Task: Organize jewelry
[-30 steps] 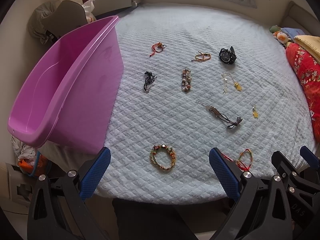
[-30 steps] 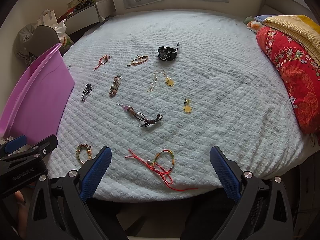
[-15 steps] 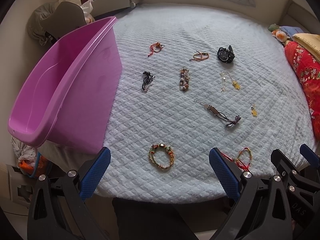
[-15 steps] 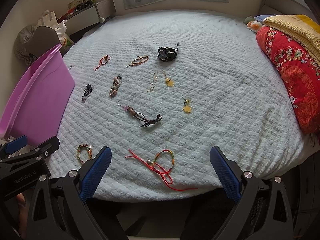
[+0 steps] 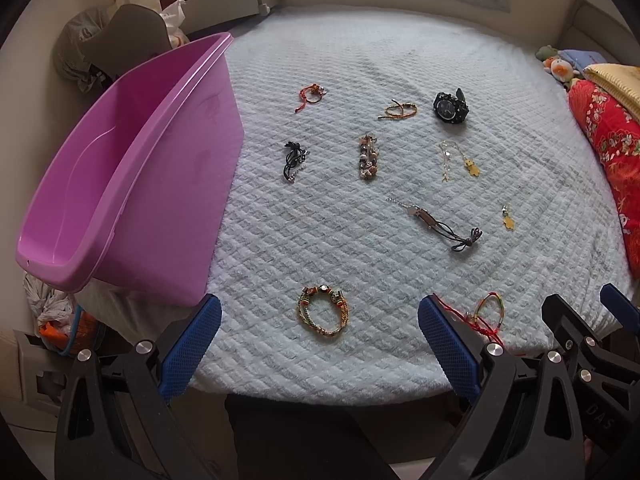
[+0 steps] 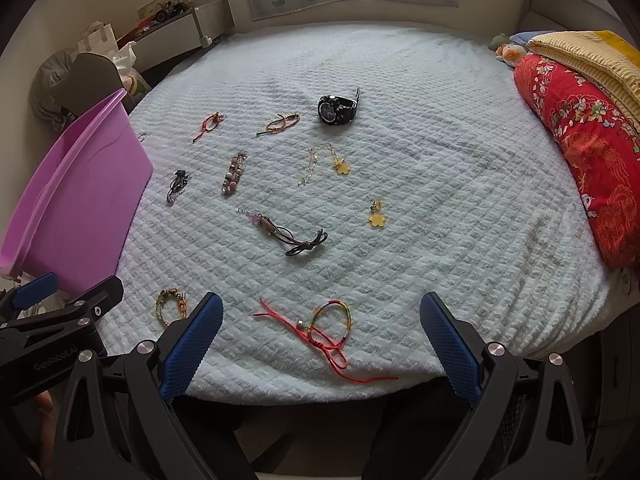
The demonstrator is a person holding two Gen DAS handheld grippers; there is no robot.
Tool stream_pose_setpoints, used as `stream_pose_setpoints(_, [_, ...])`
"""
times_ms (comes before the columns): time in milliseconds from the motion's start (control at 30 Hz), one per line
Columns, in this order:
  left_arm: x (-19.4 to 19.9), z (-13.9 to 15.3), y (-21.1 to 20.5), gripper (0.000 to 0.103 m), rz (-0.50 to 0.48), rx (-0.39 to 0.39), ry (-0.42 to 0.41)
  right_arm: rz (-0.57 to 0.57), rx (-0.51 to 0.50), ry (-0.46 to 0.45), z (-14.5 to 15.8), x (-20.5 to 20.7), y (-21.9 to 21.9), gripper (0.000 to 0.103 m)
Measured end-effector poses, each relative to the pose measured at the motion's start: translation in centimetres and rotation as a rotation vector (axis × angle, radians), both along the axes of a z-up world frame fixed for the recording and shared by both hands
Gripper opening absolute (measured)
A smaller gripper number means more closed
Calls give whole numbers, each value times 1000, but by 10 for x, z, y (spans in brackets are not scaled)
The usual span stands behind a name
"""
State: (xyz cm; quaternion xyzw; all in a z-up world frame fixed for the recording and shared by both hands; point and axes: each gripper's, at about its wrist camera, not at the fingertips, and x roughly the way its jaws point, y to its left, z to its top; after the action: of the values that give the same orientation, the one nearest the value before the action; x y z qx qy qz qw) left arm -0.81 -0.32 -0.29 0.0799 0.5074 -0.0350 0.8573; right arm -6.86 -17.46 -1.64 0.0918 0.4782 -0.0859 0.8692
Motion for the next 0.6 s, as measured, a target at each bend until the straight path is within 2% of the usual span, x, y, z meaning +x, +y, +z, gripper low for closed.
stream_pose_setpoints(333, [-1, -5, 1, 97, -9, 8, -2, -2, 19, 0, -4, 0, -3, 94])
stream_pose_setpoints(600, [-8, -31, 17, 97, -6, 21, -2, 50, 30, 30, -32, -10, -11, 94])
